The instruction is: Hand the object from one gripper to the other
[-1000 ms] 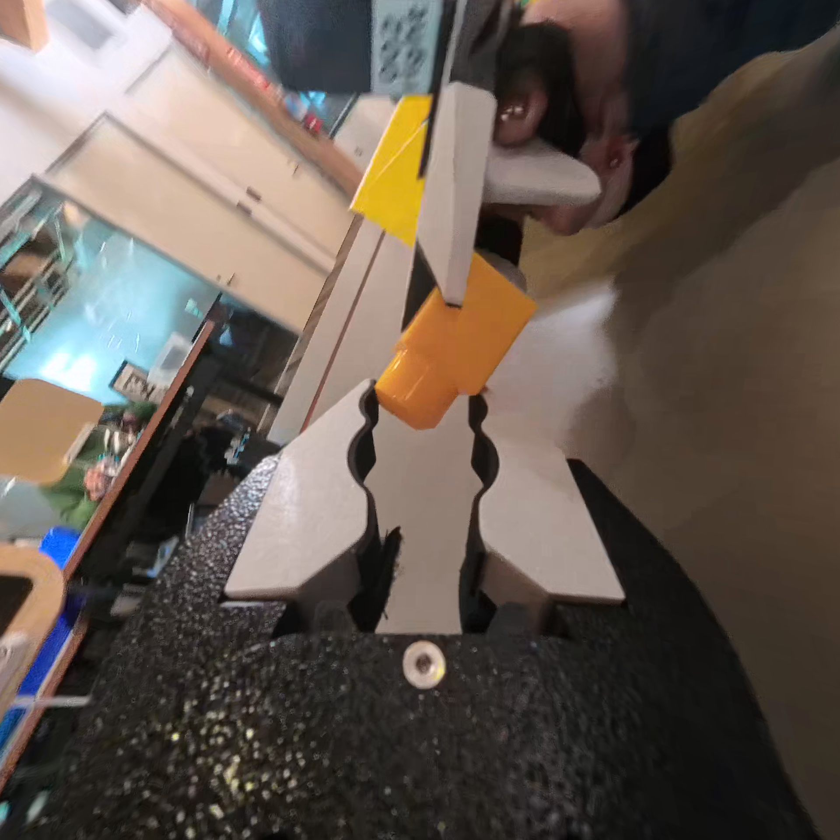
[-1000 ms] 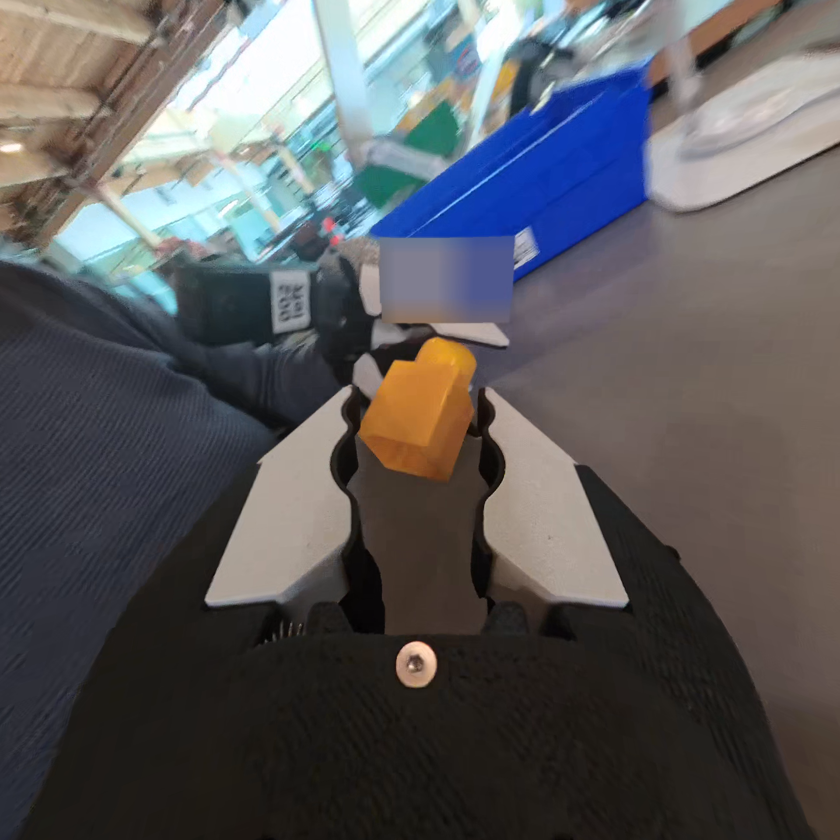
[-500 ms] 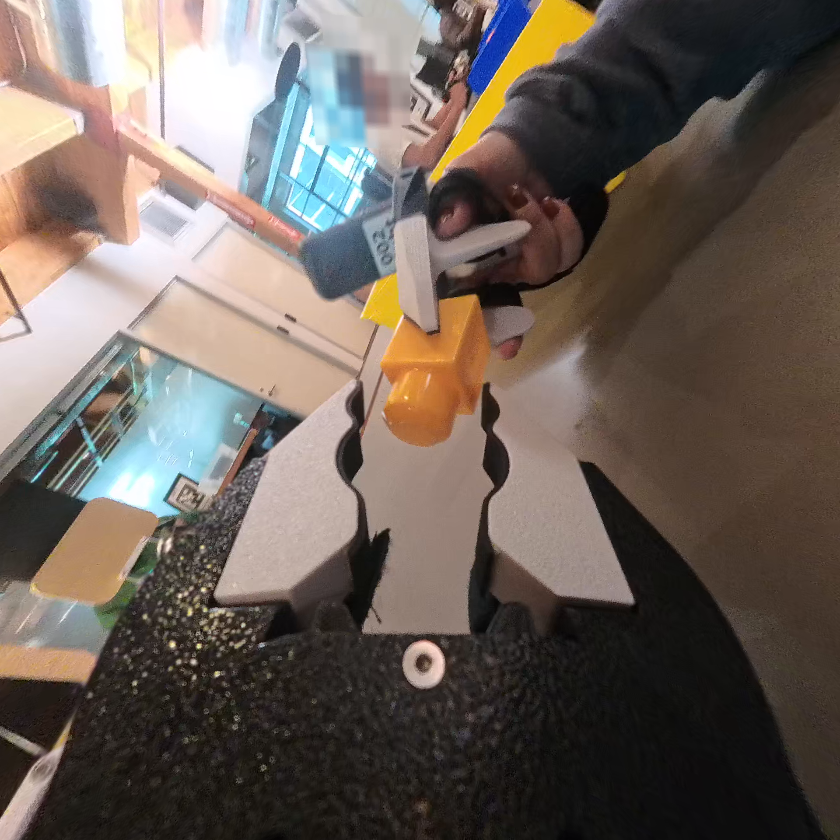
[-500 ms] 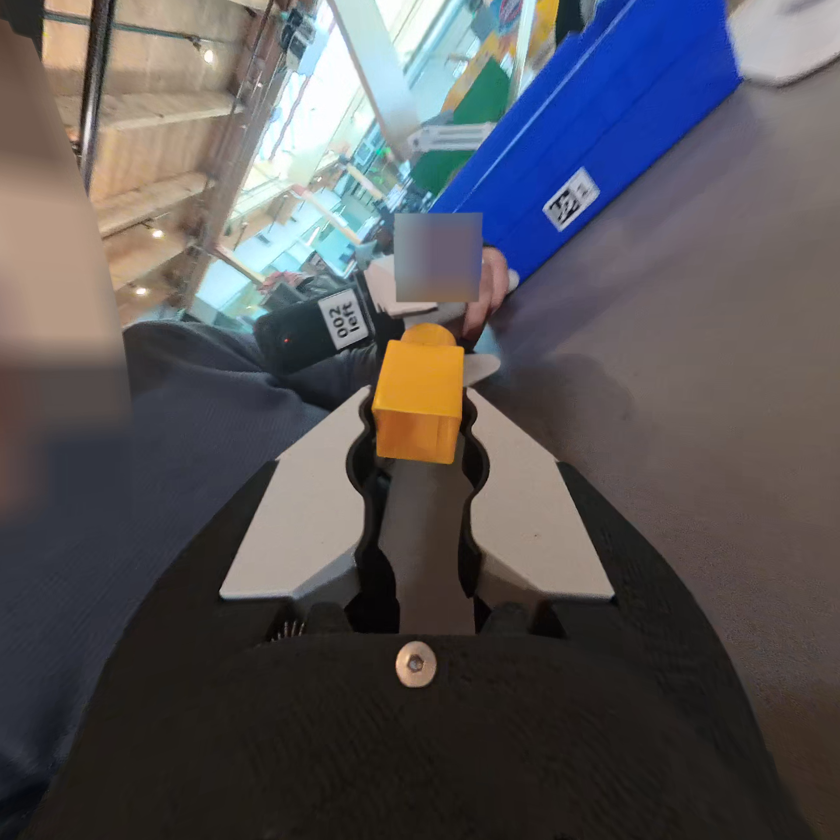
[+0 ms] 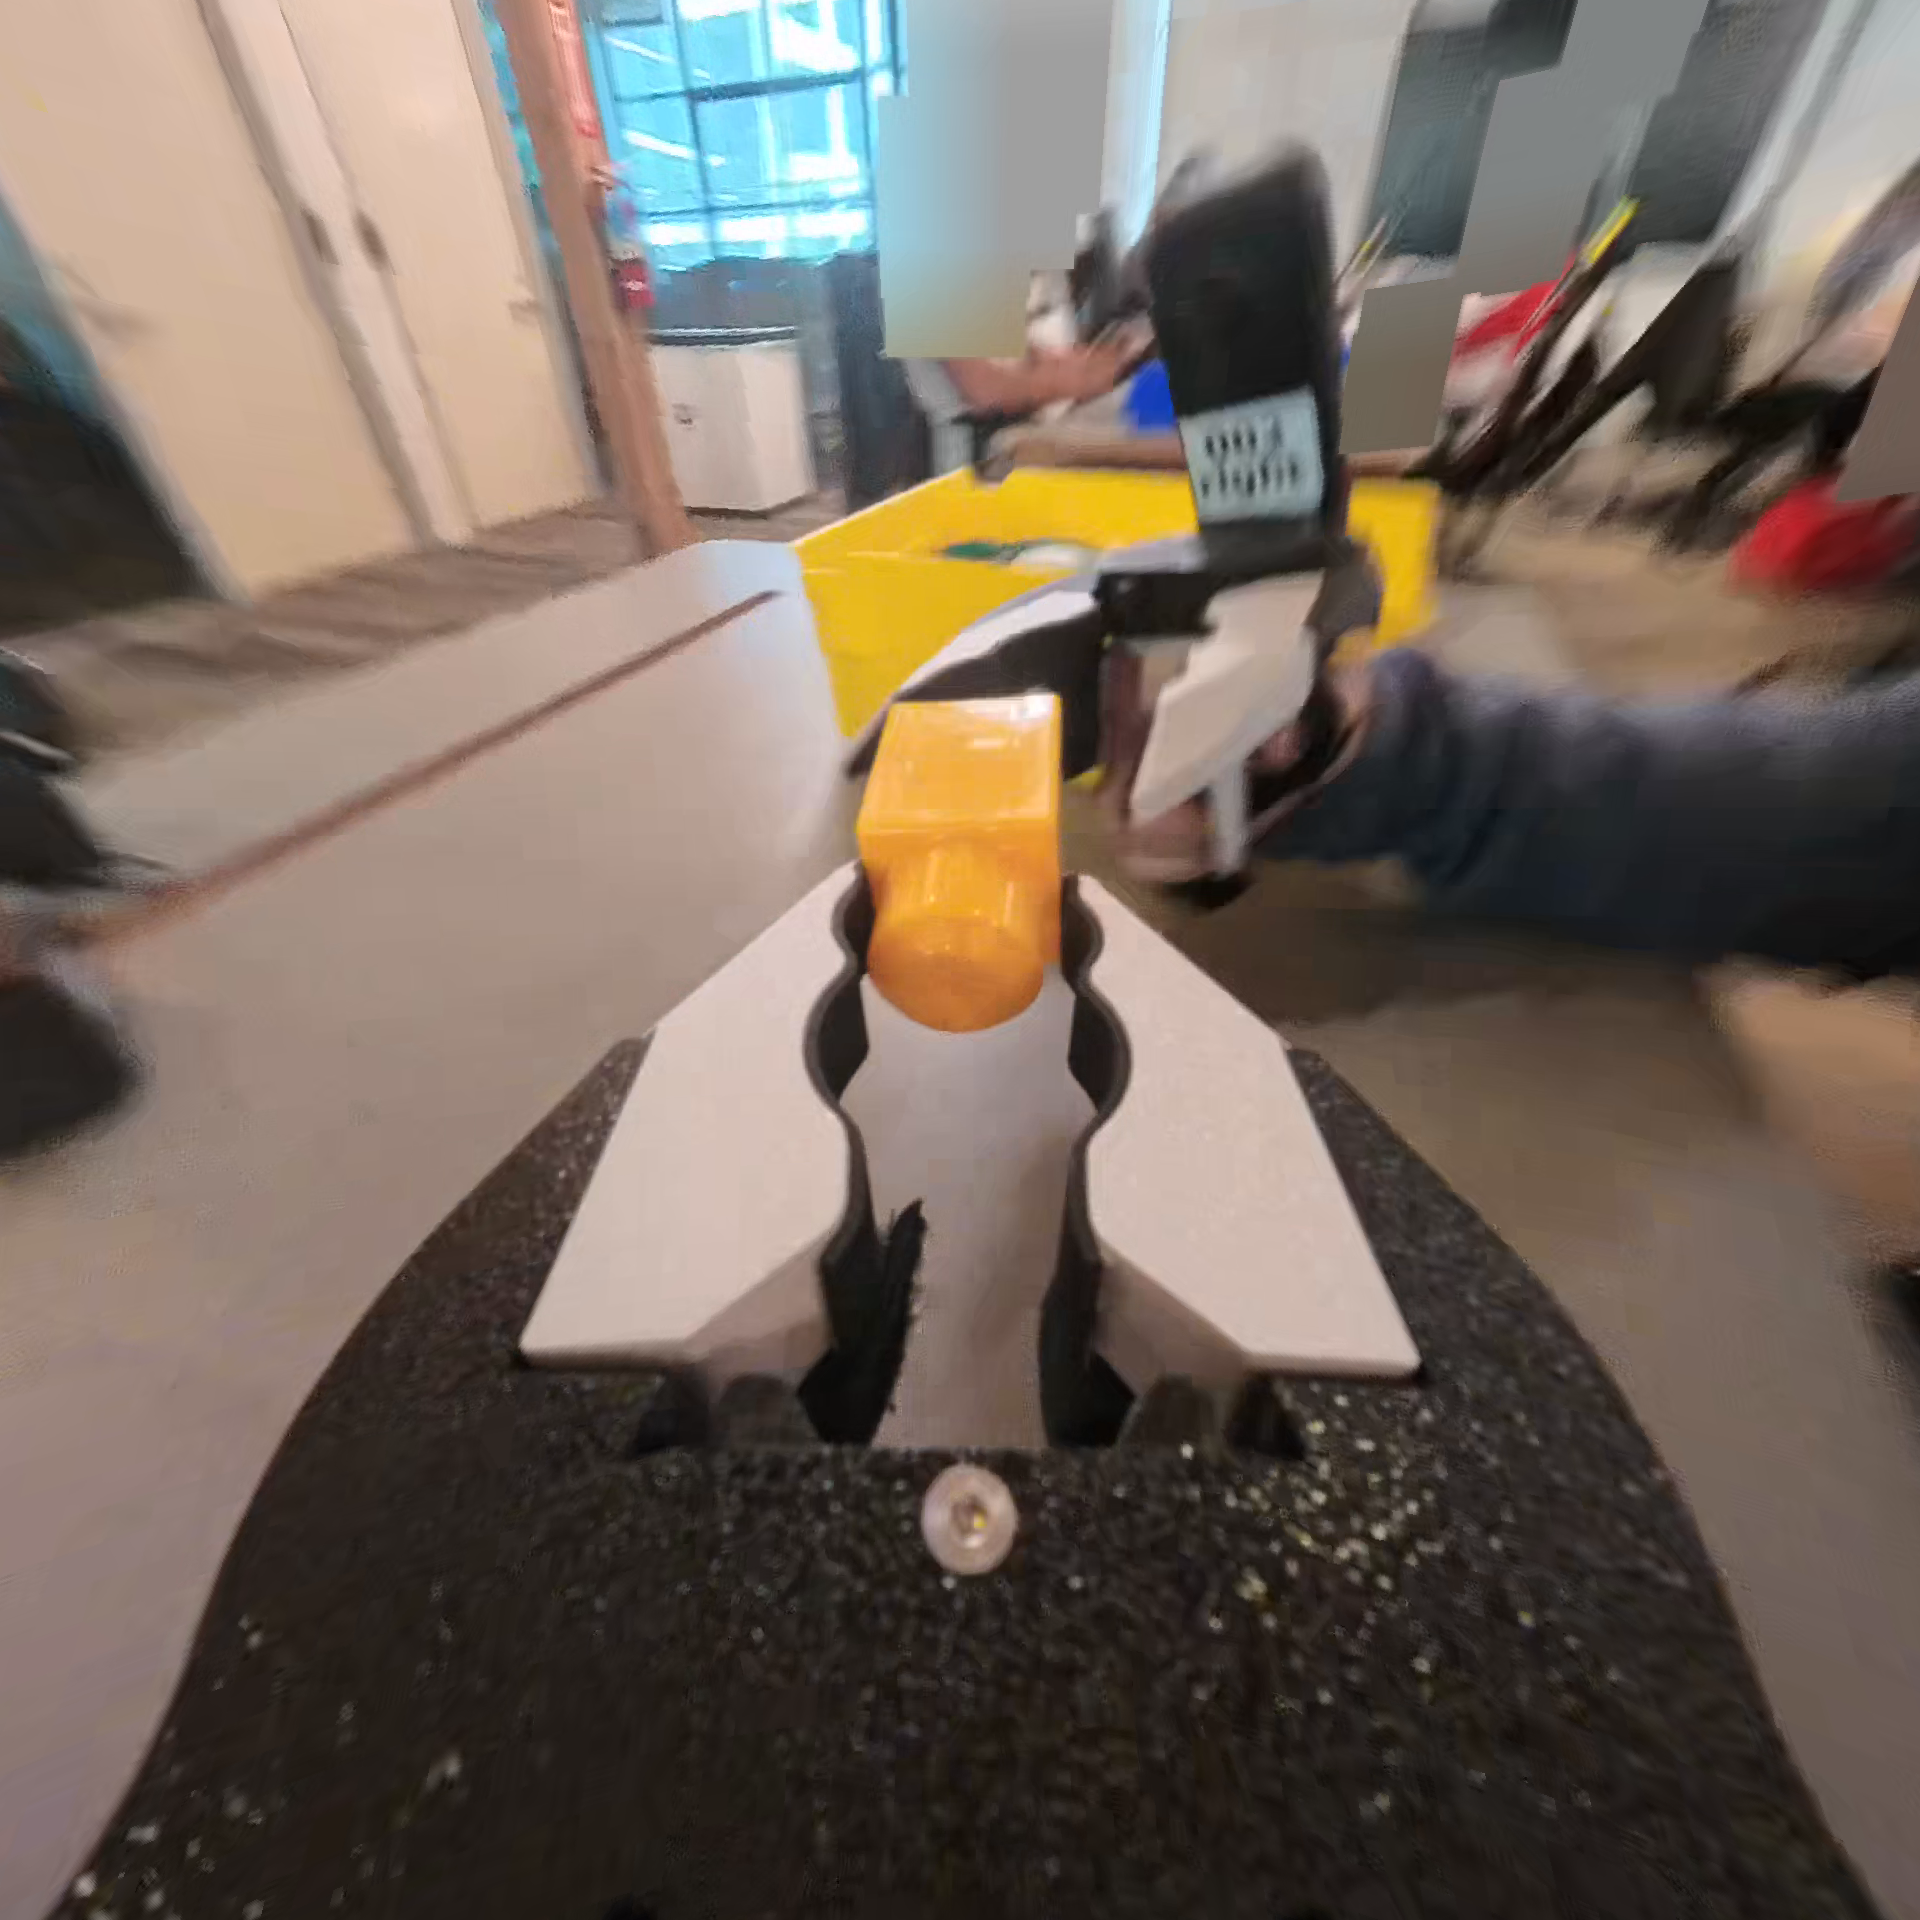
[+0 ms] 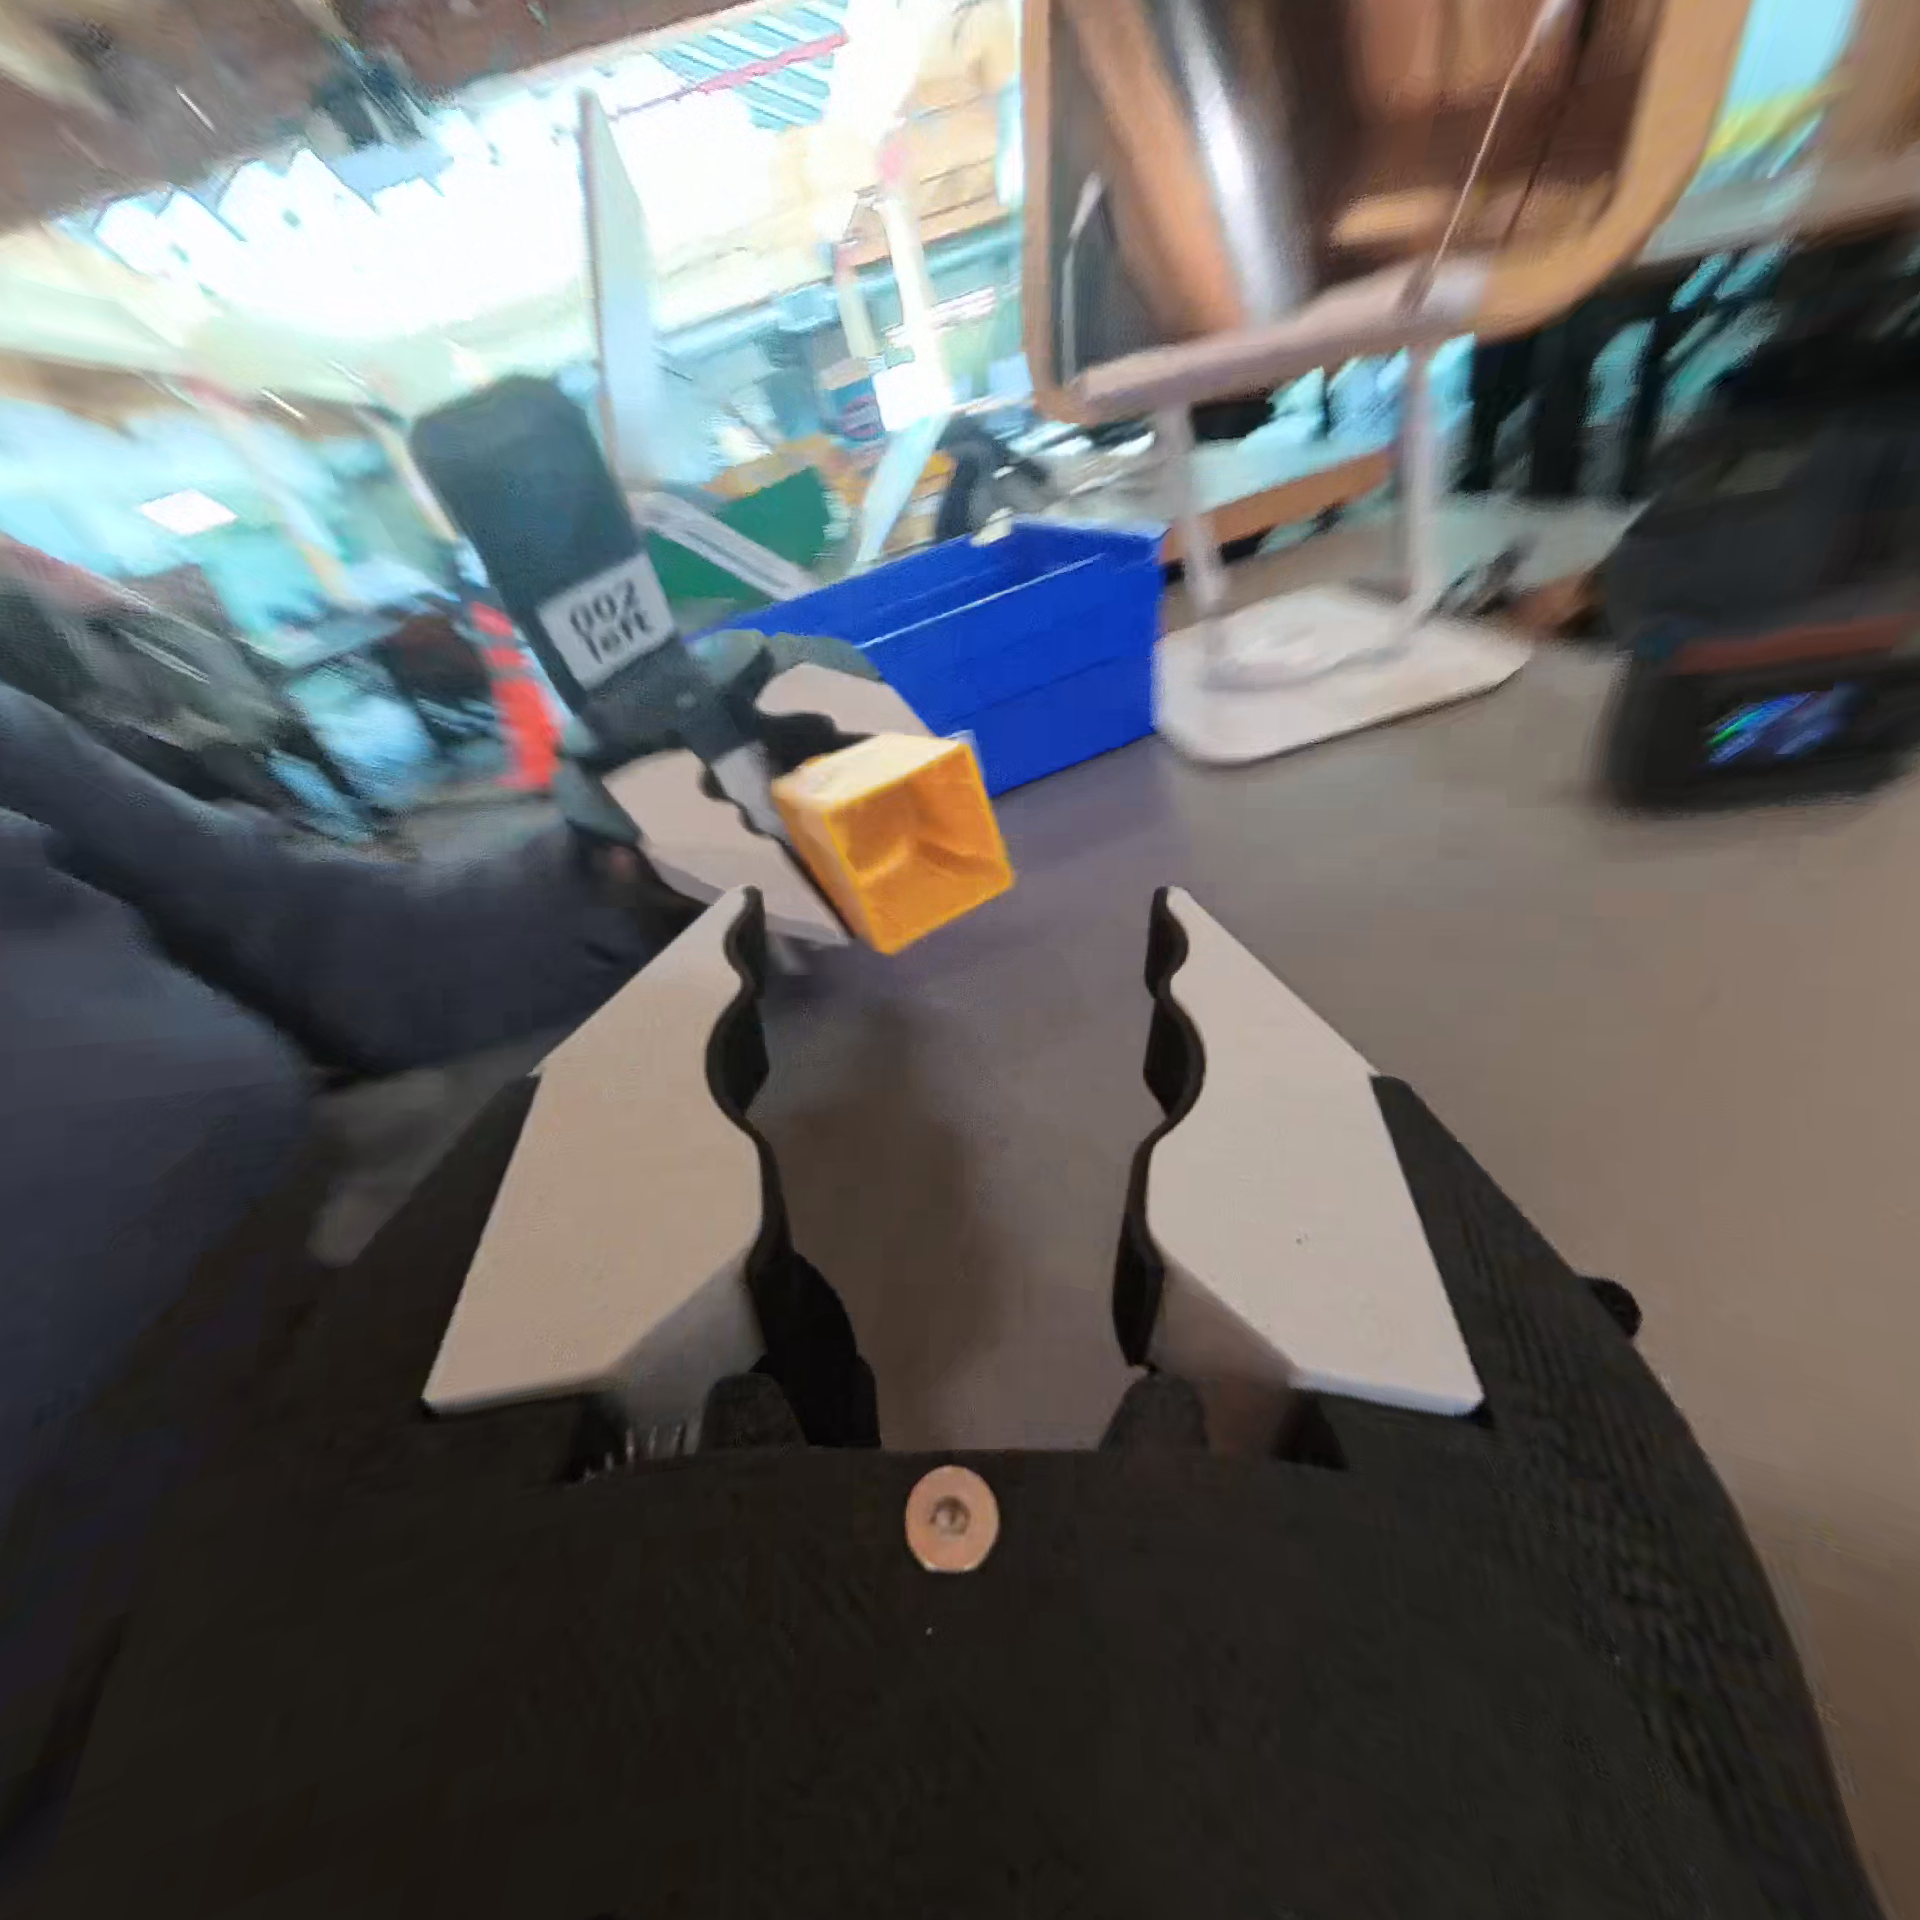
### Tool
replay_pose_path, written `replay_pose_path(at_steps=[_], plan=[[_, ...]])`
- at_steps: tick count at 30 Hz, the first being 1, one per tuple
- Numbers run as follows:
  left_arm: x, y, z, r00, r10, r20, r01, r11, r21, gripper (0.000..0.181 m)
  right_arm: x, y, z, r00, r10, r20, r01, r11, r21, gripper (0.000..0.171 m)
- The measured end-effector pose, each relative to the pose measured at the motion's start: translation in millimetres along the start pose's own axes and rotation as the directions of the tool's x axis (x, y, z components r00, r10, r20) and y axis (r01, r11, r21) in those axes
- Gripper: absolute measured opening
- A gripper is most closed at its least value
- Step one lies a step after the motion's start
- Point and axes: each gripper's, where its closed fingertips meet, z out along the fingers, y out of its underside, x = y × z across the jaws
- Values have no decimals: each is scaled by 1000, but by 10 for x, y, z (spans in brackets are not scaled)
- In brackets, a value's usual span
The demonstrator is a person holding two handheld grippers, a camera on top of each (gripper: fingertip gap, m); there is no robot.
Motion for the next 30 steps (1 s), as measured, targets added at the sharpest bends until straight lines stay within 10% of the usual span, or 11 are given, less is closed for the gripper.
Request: replay_pose_path(at_steps=[4, 8, 21, 25, 28, 30], plan=[[51, -392, -139, 818, -463, -341, 552, 799, 240, 33, -78, -261, -19, 799, -530, -285, 565, 823, 55, 73], [65, -435, -80, 658, -591, -466, 747, 592, 303, 33, -274, -266, 104, 460, -775, -434, 837, 541, -79, 76], [340, -410, 25, 462, -631, -624, 864, 480, 155, 52, -232, -261, 157, 563, -703, -435, 753, 653, -82, 67], [231, -356, -5, 700, -538, -469, 690, 677, 254, 73, -87, -273, 42, 827, -456, -329, 492, 870, 32, 67], [177, -222, 42, 968, -200, -153, 234, 940, 249, 85, -83, -254, 15, 981, -141, -134, 155, 983, 101, 67], [159, -174, 54, 995, 89, 39, -95, 979, 183, 92, -161, -218, 19, 995, 89, 42, -93, 992, 89, 67]])
